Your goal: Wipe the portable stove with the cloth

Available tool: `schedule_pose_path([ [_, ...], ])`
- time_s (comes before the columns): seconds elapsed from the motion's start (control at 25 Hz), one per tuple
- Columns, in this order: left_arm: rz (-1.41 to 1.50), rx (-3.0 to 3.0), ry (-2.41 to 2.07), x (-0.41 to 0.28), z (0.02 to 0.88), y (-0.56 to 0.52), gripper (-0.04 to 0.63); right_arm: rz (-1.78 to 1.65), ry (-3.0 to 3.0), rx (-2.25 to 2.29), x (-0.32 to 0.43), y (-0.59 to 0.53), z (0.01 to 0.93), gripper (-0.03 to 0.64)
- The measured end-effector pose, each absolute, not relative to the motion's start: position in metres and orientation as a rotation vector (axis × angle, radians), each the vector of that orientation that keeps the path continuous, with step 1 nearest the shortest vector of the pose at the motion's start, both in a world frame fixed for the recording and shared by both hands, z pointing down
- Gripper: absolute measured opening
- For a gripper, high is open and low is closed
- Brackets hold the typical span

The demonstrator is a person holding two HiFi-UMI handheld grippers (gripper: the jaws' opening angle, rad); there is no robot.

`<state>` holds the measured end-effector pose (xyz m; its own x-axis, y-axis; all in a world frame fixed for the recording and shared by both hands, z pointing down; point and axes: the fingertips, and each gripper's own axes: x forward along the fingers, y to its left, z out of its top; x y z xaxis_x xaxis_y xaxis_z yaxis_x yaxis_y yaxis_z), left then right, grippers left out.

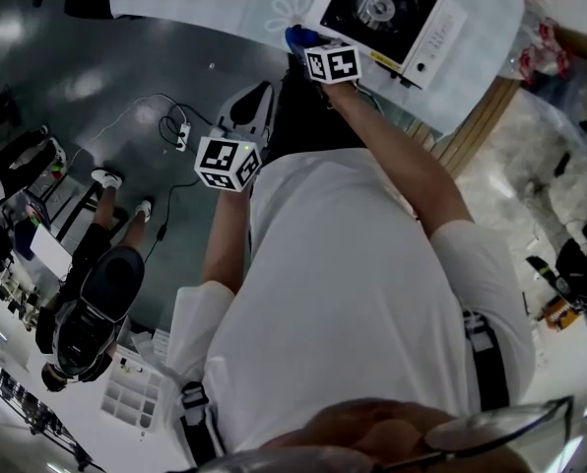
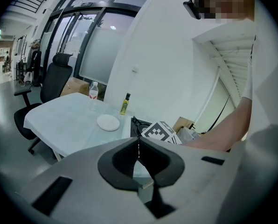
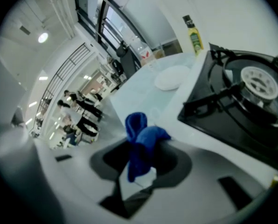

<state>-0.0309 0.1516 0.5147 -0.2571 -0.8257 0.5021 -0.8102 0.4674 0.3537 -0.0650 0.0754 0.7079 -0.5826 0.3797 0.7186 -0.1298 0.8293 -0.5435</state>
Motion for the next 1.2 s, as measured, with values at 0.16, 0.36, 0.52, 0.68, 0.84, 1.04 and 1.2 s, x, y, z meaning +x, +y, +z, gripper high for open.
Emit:
schedule_pose_path([
  [0.16, -0.019, 1.389, -2.056, -0.04, 0.515, 0.146, 0.037, 0.711, -2.107, -0.257, -0.072, 0.083, 0.69, 0.147],
  [0.36, 0.0, 1.45, -2.037, -0.057, 0.508, 0.133, 0.036, 0.692, -2.154, -0.282, -0.073, 0.077, 0.662, 0.147],
  [0.52, 0.003, 1.491, -2.014, -0.075, 0.505, 0.125, 0.036, 0.677, -2.195, -0.274, -0.073, 0.064, 0.64, 0.147],
  [0.68, 0.023, 1.522, -1.968, -0.091, 0.511, 0.119, 0.035, 0.661, -2.207, -0.229, -0.071, 0.048, 0.625, 0.147],
  [0.84, 0.04, 1.567, -1.913, -0.103, 0.517, 0.105, 0.035, 0.604, -2.222, -0.184, -0.069, 0.029, 0.616, 0.147],
  [1.04, 0.047, 1.655, -1.84, -0.114, 0.517, 0.077, 0.035, 0.532, -2.256, -0.132, -0.063, 0.004, 0.603, 0.147],
  [1.2, 0.076, 1.74, -1.76, -0.12, 0.522, 0.053, 0.035, 0.499, -2.282, -0.052, -0.054, -0.024, 0.594, 0.147],
])
